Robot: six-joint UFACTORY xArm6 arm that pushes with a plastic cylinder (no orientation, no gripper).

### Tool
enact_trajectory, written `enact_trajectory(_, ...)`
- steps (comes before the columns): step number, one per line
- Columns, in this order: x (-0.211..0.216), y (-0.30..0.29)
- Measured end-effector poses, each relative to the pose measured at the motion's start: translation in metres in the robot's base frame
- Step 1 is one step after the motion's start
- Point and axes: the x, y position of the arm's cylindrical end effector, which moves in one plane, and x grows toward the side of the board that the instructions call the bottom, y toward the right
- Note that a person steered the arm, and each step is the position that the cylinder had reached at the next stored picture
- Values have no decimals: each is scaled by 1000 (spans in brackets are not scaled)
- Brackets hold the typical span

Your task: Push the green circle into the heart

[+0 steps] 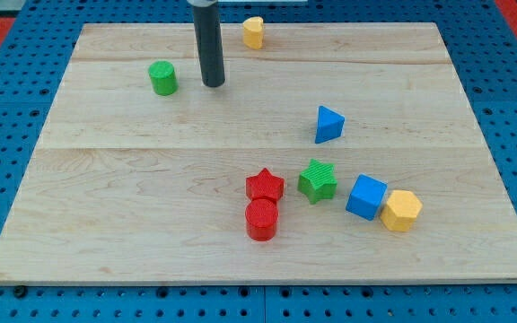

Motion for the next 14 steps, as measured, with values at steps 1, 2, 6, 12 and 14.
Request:
enact_trajectory(1, 30, -49)
enact_trajectory(2, 33, -98)
enact_trajectory(6, -50, -43)
enact_trajectory(12, -101, 12)
enact_trajectory(14, -58, 85)
